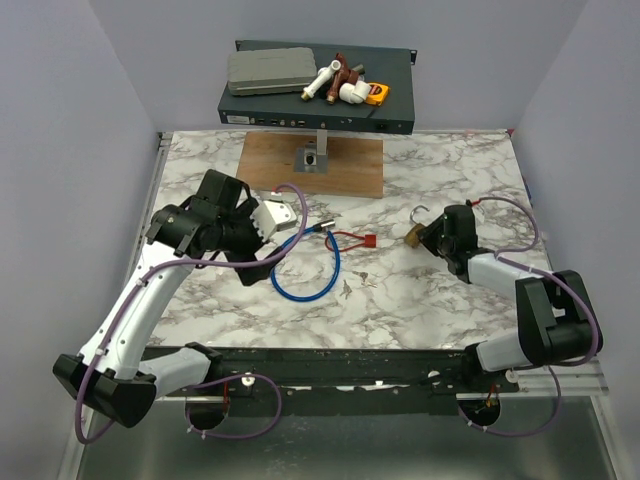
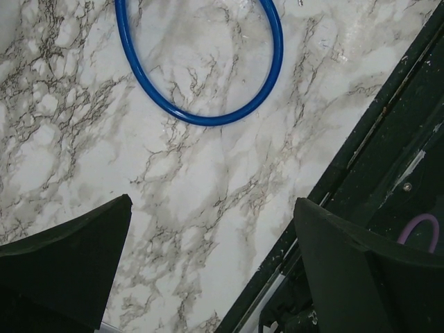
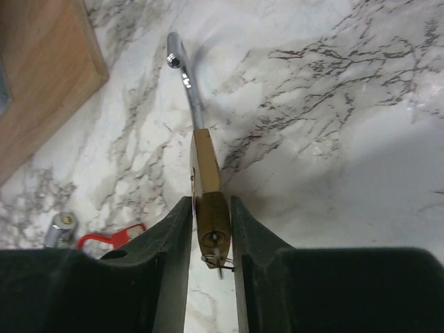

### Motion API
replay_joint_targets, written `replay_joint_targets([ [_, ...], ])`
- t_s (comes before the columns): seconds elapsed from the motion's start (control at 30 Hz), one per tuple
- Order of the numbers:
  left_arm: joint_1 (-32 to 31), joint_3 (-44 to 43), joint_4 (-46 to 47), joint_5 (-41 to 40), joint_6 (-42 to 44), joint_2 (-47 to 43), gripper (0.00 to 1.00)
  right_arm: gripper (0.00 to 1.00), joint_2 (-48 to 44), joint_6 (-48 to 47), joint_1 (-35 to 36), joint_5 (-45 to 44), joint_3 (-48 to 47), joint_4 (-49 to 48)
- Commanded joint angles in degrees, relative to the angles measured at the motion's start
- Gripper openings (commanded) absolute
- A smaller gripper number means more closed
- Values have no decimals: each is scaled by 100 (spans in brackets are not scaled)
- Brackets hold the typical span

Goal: Unlock with the key
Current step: Place the lock at the center of the board.

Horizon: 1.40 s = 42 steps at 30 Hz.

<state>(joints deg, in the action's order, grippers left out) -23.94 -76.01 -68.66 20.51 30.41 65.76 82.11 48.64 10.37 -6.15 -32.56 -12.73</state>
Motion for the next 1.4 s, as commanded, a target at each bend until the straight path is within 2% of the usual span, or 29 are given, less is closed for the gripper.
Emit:
replay_joint_targets([
  [0.0, 39, 70, -224, -115, -45, -226, 99, 33, 126, 167, -26, -337, 210, 252],
  [0.23, 40, -1, -453, -166, -65, -362, 98, 52, -68, 61, -30, -742, 26, 792],
  [0.33, 35, 24, -533, -195, -62, -452, 99, 68, -279, -38, -24, -966, -145, 1094],
  [0.47, 62, 215, -351, -442, -108, -740, 99, 84, -727, -259, -17, -1079, -456, 1591],
  [0.6, 208, 673, 155, -910, -79, -1253, 98, 100, -1206, -393, 0, -731, -661, 1757],
  [0.7, 419, 907, 262, -1137, -22, -1499, 98, 100, -1329, -507, 239, -555, -990, 2033],
  [0.9, 927, 1144, 120, -1275, 24, -1733, 99, 100, -832, -687, 1498, -818, -1809, 2285],
  [1.03, 1339, 1267, -10, -1122, -2, -1919, 99, 100, -440, -425, 1503, 155, -1814, 1627],
  [1.1, 1503, 1335, -49, -1088, -8, -2049, 98, 100, -183, 232, 1498, 280, -1695, 1471],
  [1.2, 1662, 1490, -71, -967, 8, -2309, 98, 100, 137, -5, 1528, 1103, -1781, 1477],
  [1.27, 1674, 1606, -93, -966, 8, -2411, 98, 100, 136, -121, 1636, 946, -1832, 1605],
  [1.37, 1678, 1842, -3, -947, 17, -2424, 98, 100, 63, -606, 1845, 103, -2078, 2179],
])
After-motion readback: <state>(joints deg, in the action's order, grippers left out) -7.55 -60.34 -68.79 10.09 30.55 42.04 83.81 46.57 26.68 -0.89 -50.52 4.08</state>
